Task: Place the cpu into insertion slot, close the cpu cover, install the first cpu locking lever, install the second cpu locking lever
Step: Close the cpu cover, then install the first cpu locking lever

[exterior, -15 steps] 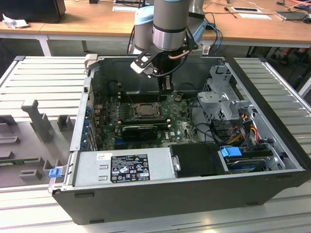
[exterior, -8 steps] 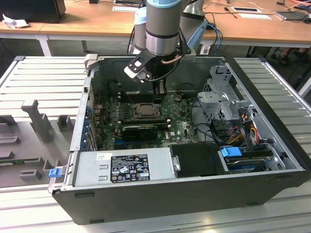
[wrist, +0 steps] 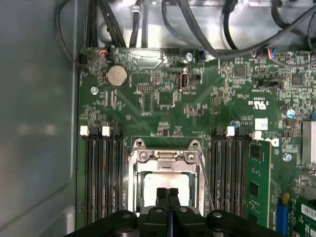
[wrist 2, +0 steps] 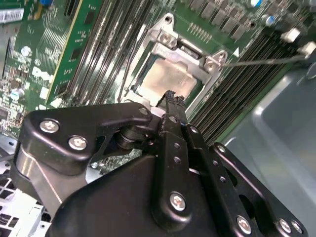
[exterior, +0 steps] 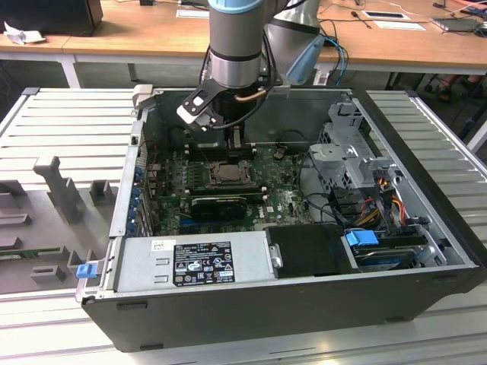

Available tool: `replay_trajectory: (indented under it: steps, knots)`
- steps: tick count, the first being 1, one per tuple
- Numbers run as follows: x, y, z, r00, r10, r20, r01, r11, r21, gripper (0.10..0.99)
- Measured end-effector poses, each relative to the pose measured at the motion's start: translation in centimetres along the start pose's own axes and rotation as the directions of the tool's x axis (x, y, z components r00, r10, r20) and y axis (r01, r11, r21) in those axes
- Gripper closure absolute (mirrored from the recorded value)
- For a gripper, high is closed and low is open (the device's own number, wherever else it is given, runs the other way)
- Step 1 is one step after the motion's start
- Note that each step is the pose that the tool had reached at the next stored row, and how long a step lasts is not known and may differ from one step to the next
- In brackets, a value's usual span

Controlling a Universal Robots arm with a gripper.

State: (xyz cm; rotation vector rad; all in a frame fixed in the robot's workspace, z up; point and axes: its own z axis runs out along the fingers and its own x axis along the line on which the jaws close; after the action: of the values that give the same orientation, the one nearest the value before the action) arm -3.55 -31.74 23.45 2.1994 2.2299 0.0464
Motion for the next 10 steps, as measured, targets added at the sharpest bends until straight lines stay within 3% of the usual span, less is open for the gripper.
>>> replay_trajectory:
  steps: [10]
  knots:
    - [0.01,-1.09,-0.02,1.0000,0.000,0.0000,0.000,1.0000,0.000,0.980]
